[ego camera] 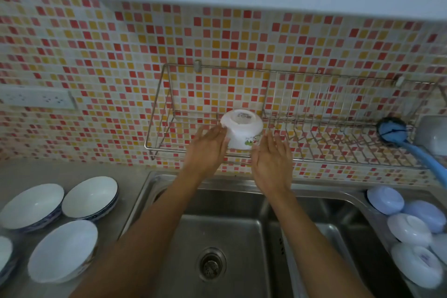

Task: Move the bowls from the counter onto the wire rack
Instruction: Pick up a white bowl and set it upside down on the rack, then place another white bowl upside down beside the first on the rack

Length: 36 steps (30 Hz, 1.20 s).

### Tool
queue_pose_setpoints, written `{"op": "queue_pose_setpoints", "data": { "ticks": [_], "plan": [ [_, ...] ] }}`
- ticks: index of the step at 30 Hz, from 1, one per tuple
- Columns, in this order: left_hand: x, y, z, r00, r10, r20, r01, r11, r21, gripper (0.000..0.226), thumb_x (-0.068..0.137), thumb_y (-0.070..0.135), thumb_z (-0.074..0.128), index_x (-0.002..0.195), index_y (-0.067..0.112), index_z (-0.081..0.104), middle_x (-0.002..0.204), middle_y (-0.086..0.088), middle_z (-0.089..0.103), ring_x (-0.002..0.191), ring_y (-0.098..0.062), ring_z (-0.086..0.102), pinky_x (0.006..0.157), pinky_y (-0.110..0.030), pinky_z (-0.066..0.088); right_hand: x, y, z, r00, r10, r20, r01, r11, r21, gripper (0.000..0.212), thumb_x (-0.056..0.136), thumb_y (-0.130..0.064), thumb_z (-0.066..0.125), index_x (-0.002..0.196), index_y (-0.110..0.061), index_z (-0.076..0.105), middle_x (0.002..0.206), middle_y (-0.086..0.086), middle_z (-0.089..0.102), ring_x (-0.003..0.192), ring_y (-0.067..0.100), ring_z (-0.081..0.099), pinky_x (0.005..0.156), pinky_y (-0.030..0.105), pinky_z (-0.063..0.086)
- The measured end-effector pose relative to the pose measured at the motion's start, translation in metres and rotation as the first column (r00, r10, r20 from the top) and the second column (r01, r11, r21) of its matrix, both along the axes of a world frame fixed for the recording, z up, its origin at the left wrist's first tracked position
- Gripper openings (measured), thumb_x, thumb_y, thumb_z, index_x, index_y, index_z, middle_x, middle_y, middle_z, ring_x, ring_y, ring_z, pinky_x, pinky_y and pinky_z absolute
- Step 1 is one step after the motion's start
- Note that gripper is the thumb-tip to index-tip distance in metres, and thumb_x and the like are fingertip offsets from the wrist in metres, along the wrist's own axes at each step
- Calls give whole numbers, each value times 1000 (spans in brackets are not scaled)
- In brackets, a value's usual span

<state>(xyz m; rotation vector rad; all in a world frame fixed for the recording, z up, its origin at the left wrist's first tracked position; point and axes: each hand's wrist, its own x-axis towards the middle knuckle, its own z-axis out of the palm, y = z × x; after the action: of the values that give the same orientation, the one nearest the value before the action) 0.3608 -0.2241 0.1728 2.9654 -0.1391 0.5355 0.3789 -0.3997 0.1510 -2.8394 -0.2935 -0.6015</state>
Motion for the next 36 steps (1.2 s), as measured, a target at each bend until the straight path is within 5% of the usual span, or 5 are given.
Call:
{"op": "queue_pose_setpoints", "data": {
  "ticks": [11,22,27,31,36],
  "plan": [
    [-168,115,-86,950,298,-94,-309,938,-159,61,97,50,13,150,22,1,160,-5,-3,147,-24,-7,117,-40,-10,-120,120,-83,905,418,-78,-392,891,229,69,97,-52,22,149,-7,26,159,13,17,147,26,13,119,50,14],
    [-389,280,-155,505,802,-321,-859,430,-276,60,97,36,40,149,14,18,158,-16,10,146,-35,9,117,-49,11,-283,323,-133,466,769,-438,-681,628,377,48,92,-37,57,135,-21,44,130,5,54,119,26,53,89,34,47],
    [-434,309,-181,445,741,-503,-857,189,-480,59,98,19,42,148,6,13,157,-18,15,144,-32,16,116,-42,20,-329,374,-155,366,687,-627,-570,699,432,59,90,-50,52,138,-19,37,133,10,54,117,31,55,91,40,47],
    [-449,315,-193,470,687,-554,-837,147,-527,50,93,8,46,140,1,30,138,-23,47,122,-38,48,98,-41,41,-334,396,-168,376,576,-726,-481,791,378,58,90,-36,54,140,-17,33,127,17,57,112,39,56,90,43,48],
    [-452,318,-190,460,640,-616,-803,3,-596,57,78,25,42,129,0,42,123,-23,57,109,-40,55,81,-37,45,-329,401,-175,263,553,-790,-305,825,476,43,83,-20,48,125,-12,51,119,15,61,100,36,62,84,48,55]
  ]
}}
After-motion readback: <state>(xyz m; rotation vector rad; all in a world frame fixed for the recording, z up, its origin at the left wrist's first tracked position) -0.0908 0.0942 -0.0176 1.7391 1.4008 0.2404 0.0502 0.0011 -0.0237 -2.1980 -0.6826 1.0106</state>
